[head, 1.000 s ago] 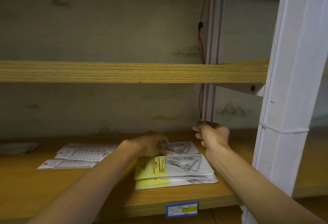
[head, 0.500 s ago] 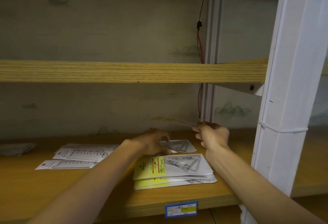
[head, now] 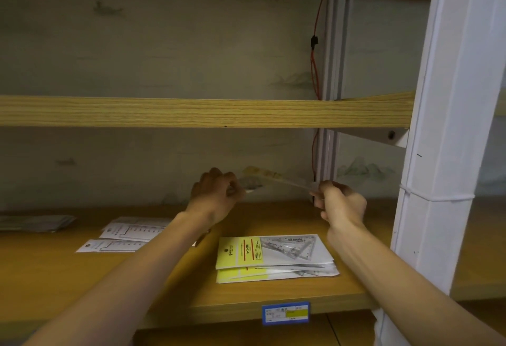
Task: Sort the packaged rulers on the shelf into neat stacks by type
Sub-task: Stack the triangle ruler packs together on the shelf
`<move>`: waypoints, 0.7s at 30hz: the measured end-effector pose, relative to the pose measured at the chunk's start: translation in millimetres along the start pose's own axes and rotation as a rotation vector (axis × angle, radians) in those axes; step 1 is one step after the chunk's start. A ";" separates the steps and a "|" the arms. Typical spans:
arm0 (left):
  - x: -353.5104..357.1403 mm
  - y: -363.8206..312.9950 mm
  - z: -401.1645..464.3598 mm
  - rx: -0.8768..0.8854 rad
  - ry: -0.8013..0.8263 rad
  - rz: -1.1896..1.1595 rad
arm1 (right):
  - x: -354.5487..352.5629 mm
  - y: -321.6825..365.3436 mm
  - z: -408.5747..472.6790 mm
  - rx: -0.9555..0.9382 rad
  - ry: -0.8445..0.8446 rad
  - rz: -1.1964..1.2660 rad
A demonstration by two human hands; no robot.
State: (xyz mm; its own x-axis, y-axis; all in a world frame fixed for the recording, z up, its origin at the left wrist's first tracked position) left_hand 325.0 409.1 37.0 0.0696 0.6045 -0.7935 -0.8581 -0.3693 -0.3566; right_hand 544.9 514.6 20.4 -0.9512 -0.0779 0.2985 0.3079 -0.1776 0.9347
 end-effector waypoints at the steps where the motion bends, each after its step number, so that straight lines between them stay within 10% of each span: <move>1: -3.9 5.0 -1.4 -0.018 -0.033 0.001 | -1.1 0.4 -2.7 -0.004 0.018 -0.016; 21: -20.4 24.9 -40.5 -0.008 -0.261 0.011 | -15.8 -7.2 -48.9 -0.204 0.349 -0.452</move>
State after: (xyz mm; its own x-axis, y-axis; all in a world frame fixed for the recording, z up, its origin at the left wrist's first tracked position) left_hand 322.8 359.0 24.4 -0.0742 0.7621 -0.6432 -0.8539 -0.3817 -0.3537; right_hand 558.8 469.1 -0.5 -0.9366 -0.2618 -0.2330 -0.0951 -0.4499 0.8880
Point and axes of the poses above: each hand's wrist, its own z-axis towards the middle knuckle, its own x-axis out of the palm, y = z × x, the point moved 3 cm from there along z, towards the middle knuckle, and after that the axes turned 7 degrees about -x, right-handed, at the moved point
